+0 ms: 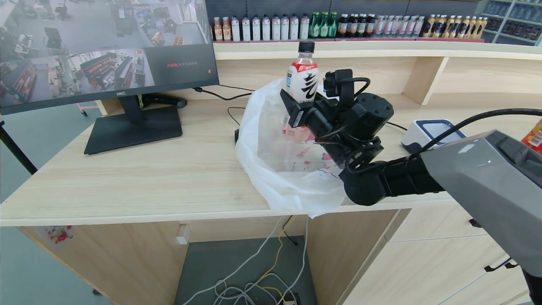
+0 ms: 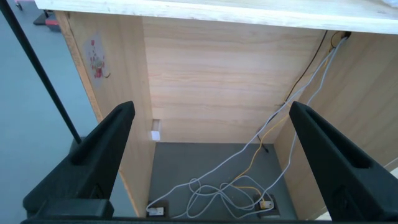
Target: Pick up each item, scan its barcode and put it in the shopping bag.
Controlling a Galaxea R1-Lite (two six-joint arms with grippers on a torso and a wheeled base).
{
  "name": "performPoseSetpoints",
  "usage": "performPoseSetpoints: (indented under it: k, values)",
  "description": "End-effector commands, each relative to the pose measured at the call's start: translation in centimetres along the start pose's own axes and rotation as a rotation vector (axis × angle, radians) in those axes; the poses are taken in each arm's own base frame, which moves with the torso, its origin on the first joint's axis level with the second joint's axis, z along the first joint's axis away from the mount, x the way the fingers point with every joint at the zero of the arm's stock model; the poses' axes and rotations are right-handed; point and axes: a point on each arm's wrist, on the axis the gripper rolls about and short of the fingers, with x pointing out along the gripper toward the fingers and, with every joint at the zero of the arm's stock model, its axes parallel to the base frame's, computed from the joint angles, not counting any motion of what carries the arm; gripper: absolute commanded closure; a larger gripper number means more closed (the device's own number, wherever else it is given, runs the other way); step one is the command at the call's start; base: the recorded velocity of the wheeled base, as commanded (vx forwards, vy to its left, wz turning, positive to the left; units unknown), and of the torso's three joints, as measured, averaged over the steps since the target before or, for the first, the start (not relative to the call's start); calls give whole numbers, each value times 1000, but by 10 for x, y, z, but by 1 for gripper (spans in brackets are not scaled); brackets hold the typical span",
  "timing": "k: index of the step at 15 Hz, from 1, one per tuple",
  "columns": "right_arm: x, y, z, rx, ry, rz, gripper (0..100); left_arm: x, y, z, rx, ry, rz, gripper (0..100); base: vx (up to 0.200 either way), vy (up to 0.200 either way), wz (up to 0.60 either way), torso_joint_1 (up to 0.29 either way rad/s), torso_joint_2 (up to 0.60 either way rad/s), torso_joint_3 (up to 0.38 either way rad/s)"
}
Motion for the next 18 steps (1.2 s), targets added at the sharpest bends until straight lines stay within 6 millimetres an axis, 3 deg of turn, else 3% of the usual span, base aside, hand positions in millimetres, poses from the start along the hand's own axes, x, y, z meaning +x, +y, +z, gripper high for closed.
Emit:
performPoseSetpoints:
  k: [1, 18]
  values:
    - [0, 0, -10, -1, 17, 0, 100, 0, 0, 0, 0, 0, -2, 0, 0, 0, 0, 0, 0, 0]
    - [-8, 1, -30, -15, 73, 1, 100, 0, 0, 0, 0, 0, 2, 0, 0, 0, 0, 0, 0, 0]
